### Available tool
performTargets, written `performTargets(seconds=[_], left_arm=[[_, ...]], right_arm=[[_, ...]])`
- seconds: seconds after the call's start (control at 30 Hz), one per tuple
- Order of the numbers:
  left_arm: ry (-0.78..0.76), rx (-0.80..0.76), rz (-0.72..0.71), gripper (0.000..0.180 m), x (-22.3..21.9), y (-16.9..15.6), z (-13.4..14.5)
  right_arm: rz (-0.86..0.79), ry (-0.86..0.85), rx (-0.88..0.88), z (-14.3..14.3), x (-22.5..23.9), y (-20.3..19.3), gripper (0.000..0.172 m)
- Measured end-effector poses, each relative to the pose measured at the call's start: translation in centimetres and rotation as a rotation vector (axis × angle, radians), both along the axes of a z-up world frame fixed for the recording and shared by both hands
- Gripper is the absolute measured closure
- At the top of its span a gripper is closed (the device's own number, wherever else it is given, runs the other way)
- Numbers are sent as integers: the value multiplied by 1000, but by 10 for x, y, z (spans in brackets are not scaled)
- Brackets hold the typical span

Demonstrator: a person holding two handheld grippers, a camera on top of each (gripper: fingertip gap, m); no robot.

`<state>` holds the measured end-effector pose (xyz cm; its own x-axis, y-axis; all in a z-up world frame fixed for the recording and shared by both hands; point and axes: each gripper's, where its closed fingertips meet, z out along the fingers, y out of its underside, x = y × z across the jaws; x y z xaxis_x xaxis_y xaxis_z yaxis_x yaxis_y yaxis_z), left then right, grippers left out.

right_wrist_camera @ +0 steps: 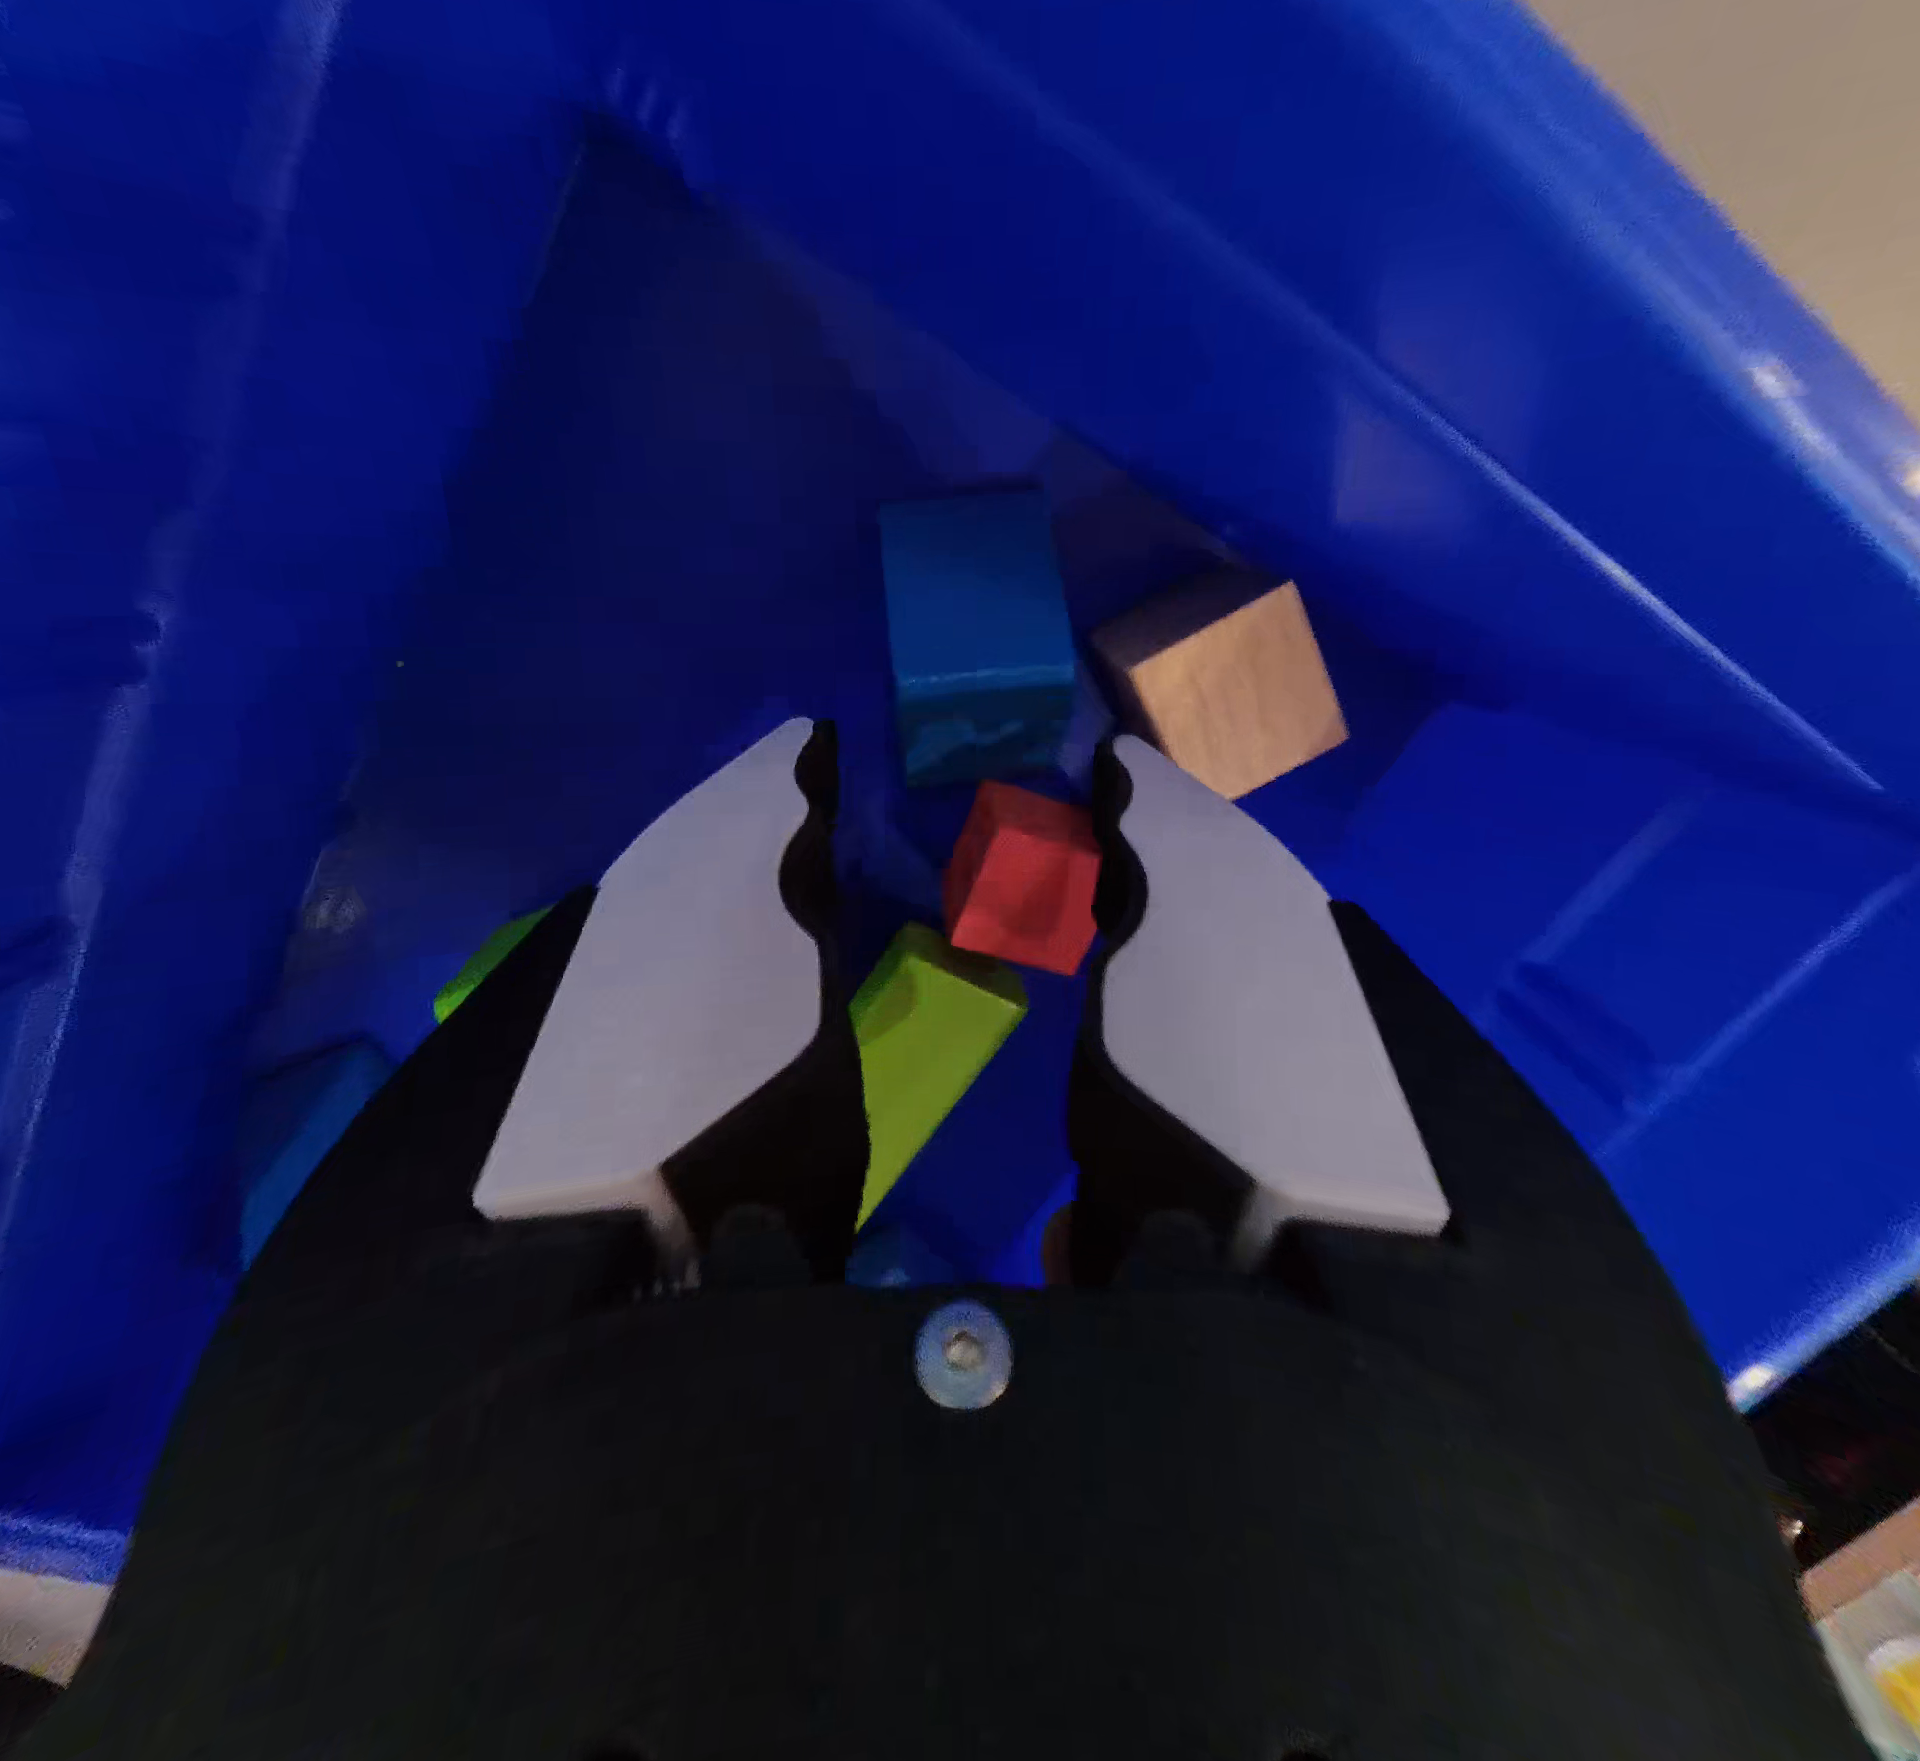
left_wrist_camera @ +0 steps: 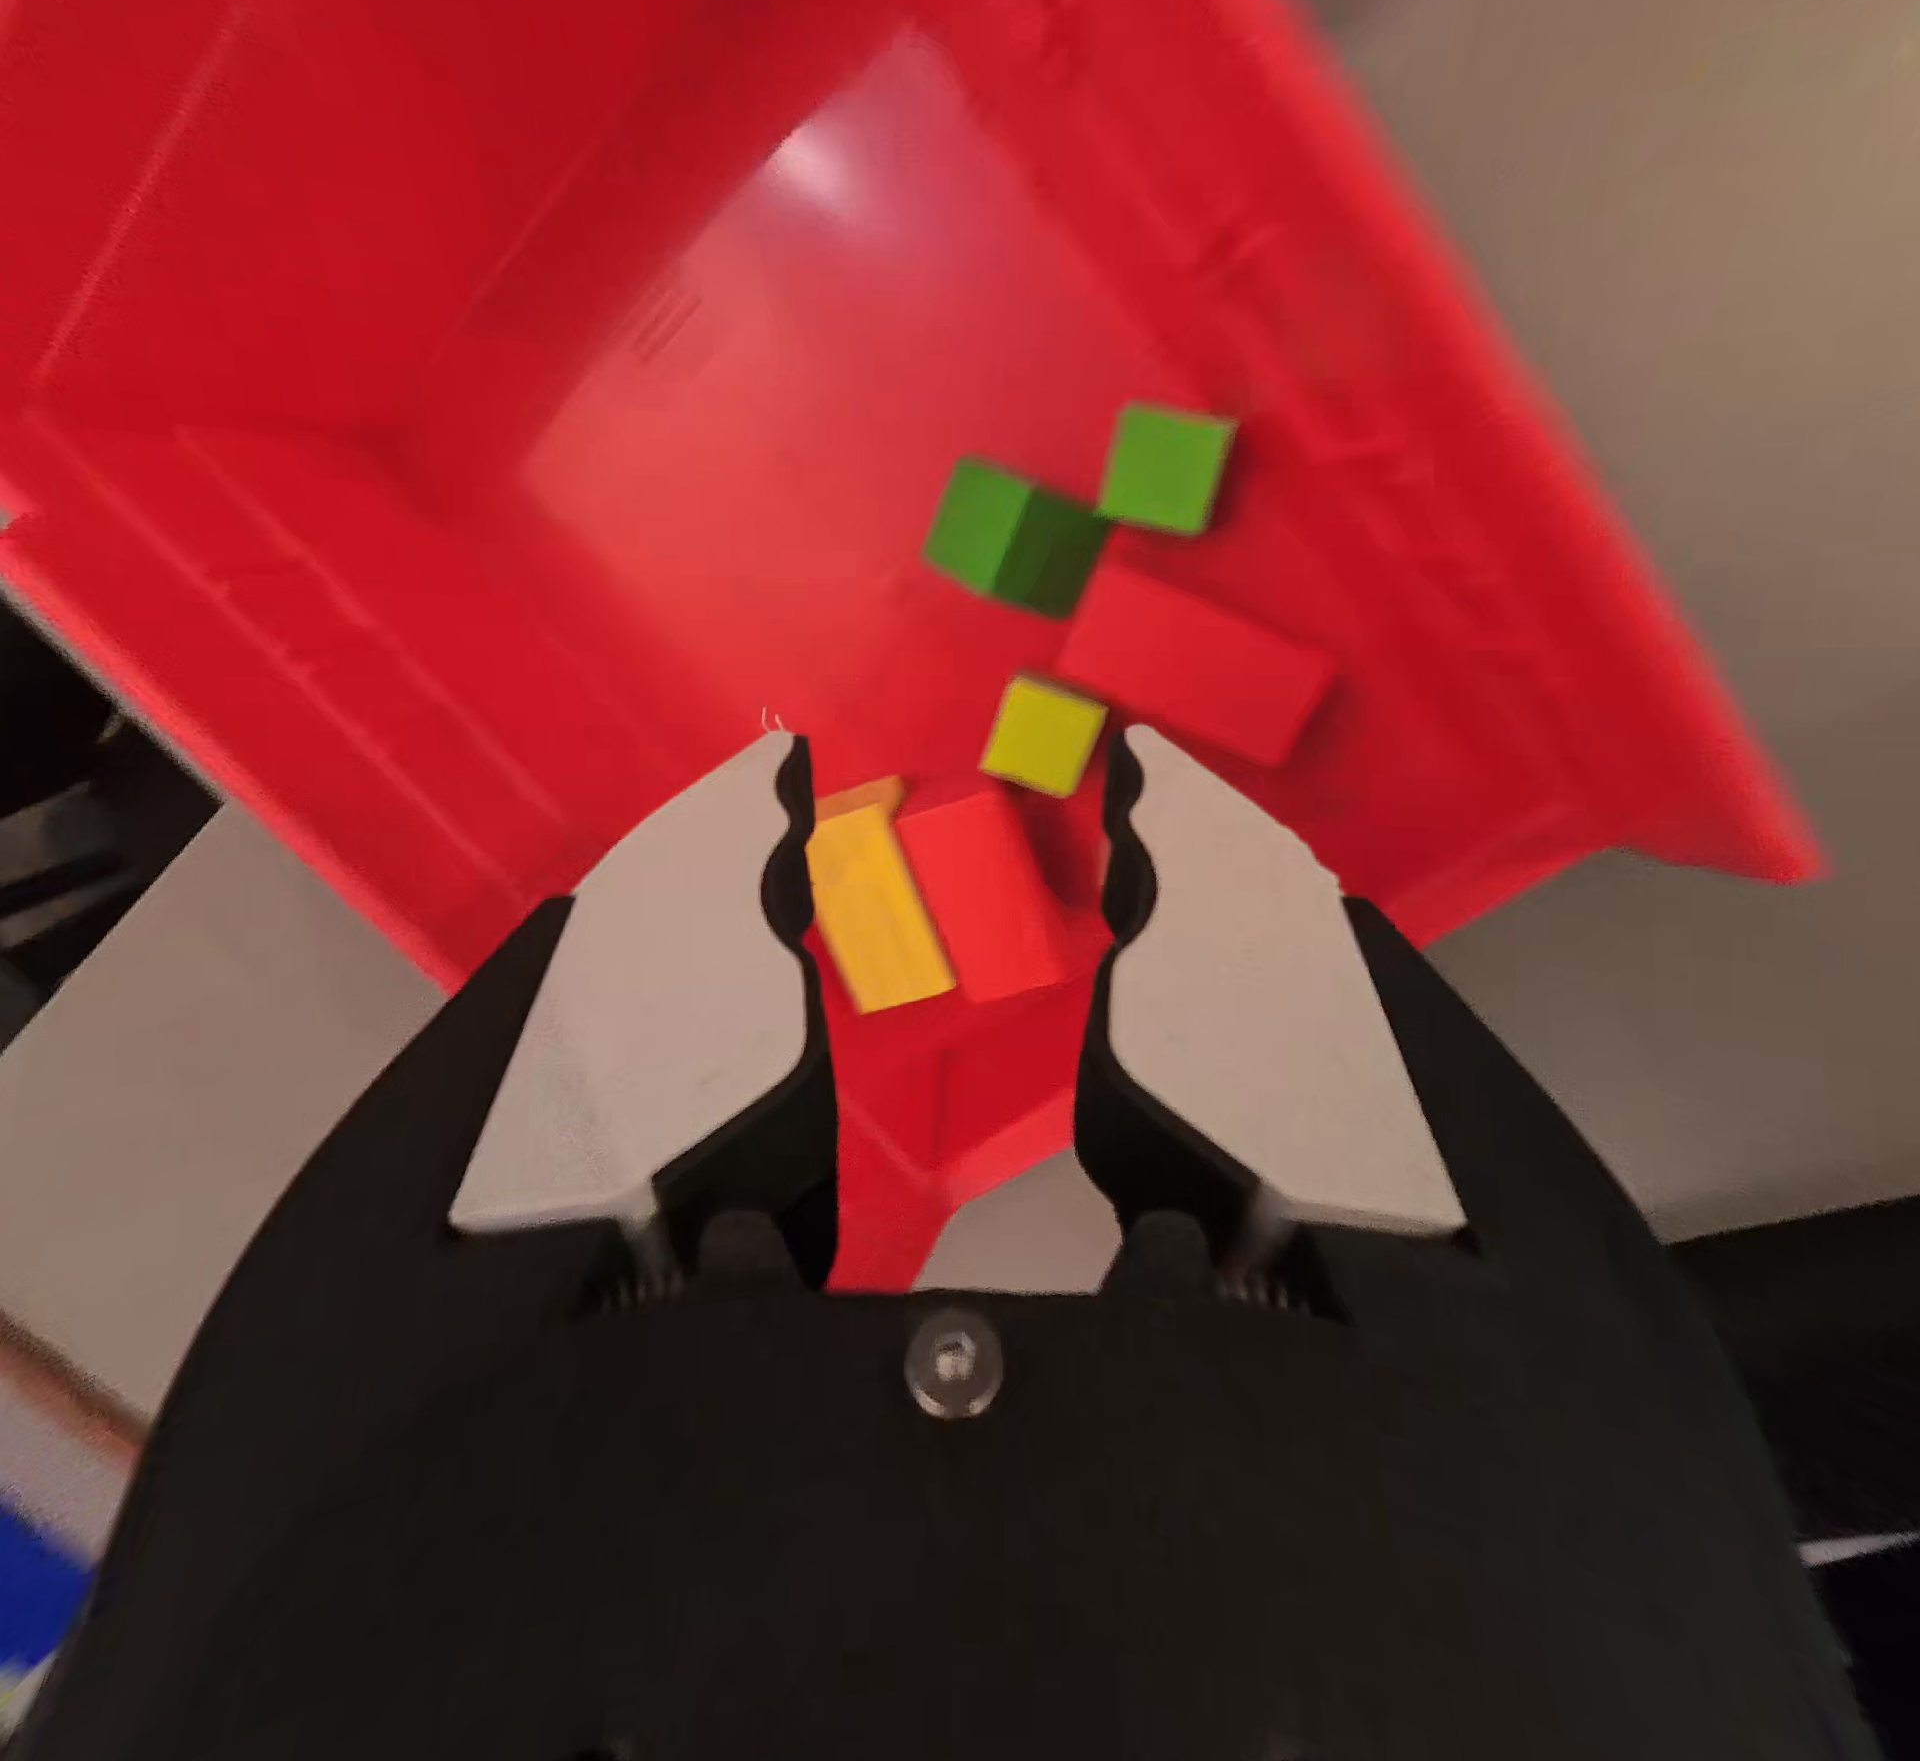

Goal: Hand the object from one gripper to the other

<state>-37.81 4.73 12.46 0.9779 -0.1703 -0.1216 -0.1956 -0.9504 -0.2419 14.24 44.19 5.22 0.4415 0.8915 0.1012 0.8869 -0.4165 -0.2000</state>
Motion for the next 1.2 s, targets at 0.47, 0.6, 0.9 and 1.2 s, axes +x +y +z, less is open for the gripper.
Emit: performTargets(seconds=[0.47, 0.6, 0.9, 1.2], left_arm=[[23, -336, -270, 141, 2, -30, -82], [-50, -281, -267, 153, 9, -27, -81], [-42, -45, -446, 153, 116, 2, 42], [-71, 33, -688, 153, 254, 39, 107]], right_arm=[[52, 119, 144, 62, 8, -29, 130], [84, 168, 222, 95, 7, -43, 131], [722, 618, 141, 198, -137, -240, 129], [1064, 856, -48, 212, -235, -356, 133]])
